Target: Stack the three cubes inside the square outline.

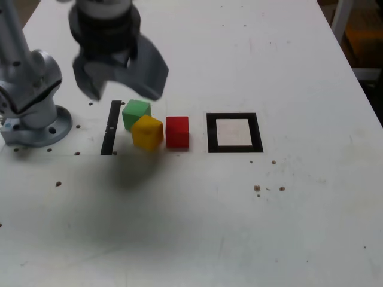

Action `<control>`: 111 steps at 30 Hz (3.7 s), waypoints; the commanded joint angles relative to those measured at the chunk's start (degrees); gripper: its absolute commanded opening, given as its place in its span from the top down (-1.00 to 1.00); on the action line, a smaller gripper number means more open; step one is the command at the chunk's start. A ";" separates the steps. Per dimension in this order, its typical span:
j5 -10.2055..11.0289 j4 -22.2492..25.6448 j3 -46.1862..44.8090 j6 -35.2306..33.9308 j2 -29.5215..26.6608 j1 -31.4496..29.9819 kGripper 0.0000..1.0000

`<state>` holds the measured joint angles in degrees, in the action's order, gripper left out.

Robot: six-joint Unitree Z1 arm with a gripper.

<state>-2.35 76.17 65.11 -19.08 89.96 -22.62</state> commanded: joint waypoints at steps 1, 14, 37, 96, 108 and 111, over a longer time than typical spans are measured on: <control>0.47 0.97 1.43 2.41 -0.50 -0.11 -1.00; 10.22 5.93 7.56 41.11 -2.79 -0.38 -1.00; 18.79 0.10 14.02 75.06 16.98 -2.25 -0.90; 19.59 -17.64 -2.14 72.93 19.20 -2.34 -0.82; 15.09 -19.81 -3.67 76.95 17.68 -2.34 -0.68; 15.66 -21.70 -3.69 76.36 17.92 -2.33 -0.68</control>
<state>13.03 54.82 61.42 57.48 107.98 -24.89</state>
